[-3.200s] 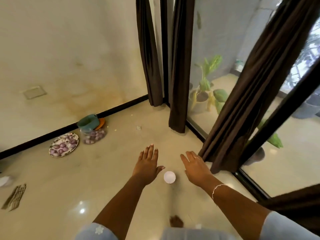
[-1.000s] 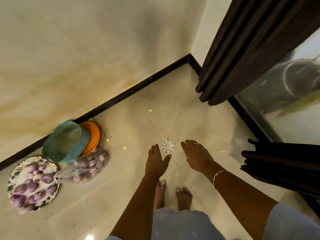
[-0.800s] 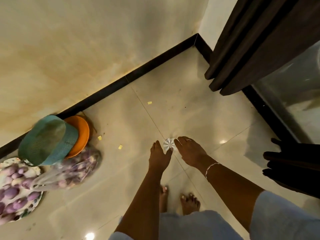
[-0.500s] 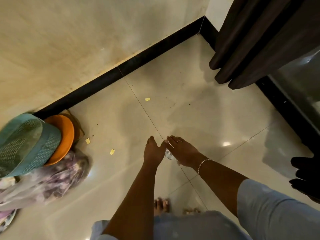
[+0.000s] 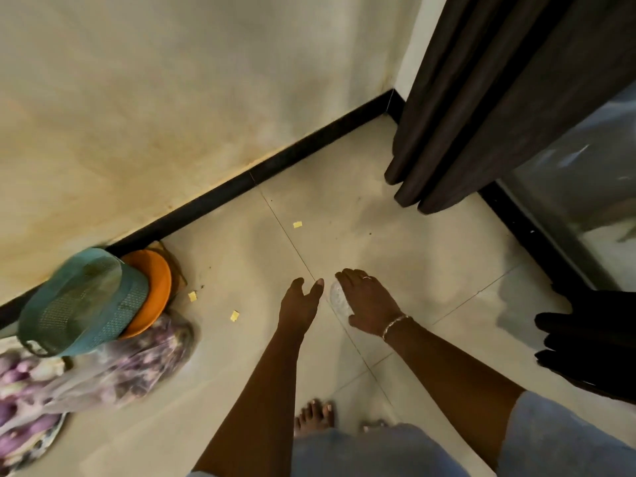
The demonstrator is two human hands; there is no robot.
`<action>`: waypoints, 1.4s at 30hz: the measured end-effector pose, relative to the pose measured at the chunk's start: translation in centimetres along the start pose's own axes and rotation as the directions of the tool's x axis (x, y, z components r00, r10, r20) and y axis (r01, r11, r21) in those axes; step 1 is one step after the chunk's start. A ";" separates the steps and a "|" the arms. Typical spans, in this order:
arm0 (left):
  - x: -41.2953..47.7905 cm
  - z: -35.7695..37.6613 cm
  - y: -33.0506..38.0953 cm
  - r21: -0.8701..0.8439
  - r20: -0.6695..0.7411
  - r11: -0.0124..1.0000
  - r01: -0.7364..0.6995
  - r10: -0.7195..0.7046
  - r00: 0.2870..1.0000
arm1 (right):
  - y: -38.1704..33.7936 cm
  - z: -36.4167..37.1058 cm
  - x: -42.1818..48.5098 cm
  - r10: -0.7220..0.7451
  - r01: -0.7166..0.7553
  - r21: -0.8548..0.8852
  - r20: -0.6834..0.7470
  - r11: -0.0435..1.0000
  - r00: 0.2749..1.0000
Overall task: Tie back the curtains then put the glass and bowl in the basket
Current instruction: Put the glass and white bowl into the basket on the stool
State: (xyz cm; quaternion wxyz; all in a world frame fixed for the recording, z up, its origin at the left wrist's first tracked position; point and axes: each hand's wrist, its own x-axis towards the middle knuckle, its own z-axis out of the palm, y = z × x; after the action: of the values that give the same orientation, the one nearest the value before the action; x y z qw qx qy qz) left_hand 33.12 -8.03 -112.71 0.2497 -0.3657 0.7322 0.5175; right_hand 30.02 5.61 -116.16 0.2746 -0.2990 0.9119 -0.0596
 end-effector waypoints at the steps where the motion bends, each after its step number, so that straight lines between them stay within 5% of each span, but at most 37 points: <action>1: -1.6 -0.6 1.5 -0.040 0.005 0.999 -0.003 0.004 1.000 | -0.2 -2.7 -0.9 0.015 -0.014 0.021 -0.023 1.000 1.000; 8: -15.1 -6.1 17.8 -0.203 0.064 0.969 -0.138 0.154 0.986 | -3.4 -27.4 -8.9 0.048 -0.019 0.106 -0.275 0.994 0.960; 14: -27.3 -12.0 32.0 -0.460 0.139 0.837 -0.296 0.397 0.907 | -6.7 -47.5 -17.7 0.039 0.026 0.123 -0.495 0.992 0.868; 22: -39.8 -17.0 44.6 -0.644 0.079 0.635 -0.426 0.609 0.789 | -10.5 -63.9 -27.5 0.040 0.079 0.149 -0.662 0.986 0.749; 31: -48.1 -19.2 48.6 -0.639 0.098 0.607 -0.473 0.674 0.732 | -13.4 -68.7 -34.5 0.127 0.195 0.306 -0.779 0.932 0.613; 42: -53.2 -16.0 46.9 -0.542 0.366 0.729 -0.418 0.653 0.663 | -14.6 -61.7 -41.6 0.502 0.292 0.633 -0.759 0.716 0.414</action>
State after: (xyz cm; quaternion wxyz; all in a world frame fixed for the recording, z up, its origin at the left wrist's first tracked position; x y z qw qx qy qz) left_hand 28.38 0.87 -40.72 0.1919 -0.0123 0.5815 0.7905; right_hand 32.33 14.33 -40.82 -0.1674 -0.0287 0.8347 -0.5239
